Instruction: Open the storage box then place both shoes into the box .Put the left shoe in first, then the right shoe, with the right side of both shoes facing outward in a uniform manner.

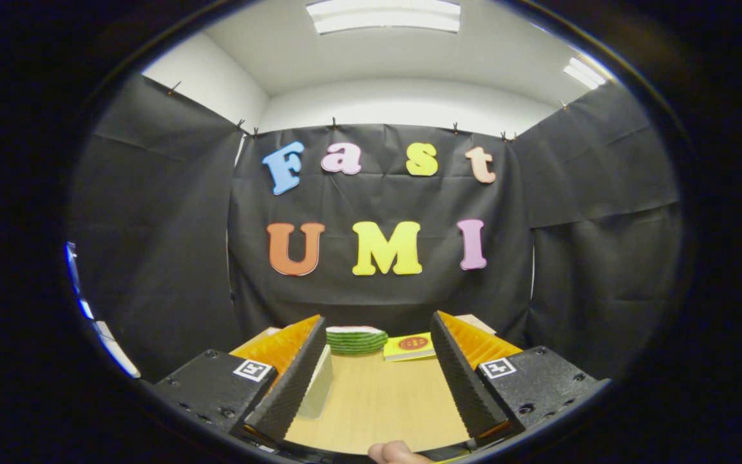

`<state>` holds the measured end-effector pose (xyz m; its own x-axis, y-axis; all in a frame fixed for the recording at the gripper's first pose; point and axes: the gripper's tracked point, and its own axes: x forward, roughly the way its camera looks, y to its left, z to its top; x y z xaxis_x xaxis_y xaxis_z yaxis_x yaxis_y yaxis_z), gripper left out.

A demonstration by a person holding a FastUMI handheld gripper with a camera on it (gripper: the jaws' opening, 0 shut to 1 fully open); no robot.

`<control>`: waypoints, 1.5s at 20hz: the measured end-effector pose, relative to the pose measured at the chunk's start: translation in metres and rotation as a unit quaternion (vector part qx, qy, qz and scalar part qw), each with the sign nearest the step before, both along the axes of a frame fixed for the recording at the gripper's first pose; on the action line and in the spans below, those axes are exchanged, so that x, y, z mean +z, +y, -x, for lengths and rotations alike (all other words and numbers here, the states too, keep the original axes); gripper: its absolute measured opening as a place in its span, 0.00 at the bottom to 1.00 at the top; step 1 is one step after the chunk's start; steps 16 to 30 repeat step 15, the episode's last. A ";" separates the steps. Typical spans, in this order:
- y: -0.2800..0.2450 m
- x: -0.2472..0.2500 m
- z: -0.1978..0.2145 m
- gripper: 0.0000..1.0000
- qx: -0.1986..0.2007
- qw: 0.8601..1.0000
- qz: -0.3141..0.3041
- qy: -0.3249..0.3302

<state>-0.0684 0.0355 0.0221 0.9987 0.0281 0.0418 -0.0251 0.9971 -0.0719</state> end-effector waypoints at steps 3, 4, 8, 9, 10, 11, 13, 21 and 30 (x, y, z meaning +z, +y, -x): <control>0.002 -0.002 0.004 1.00 0.005 1.000 0.005 0.002; 0.003 -0.006 0.005 1.00 0.005 1.000 0.008 0.006; 0.002 -0.006 0.004 1.00 0.006 1.000 0.005 0.006; 0.000 -0.006 0.004 1.00 0.004 1.000 0.005 0.007; -0.001 -0.007 0.004 1.00 0.003 1.000 0.005 0.008; -0.001 -0.007 0.005 1.00 0.004 1.000 0.004 0.010; -0.003 -0.007 0.008 1.00 0.004 1.000 0.004 0.013; -0.005 -0.004 0.010 1.00 0.002 1.000 0.006 0.010; -0.005 -0.004 0.010 1.00 0.002 1.000 0.006 0.010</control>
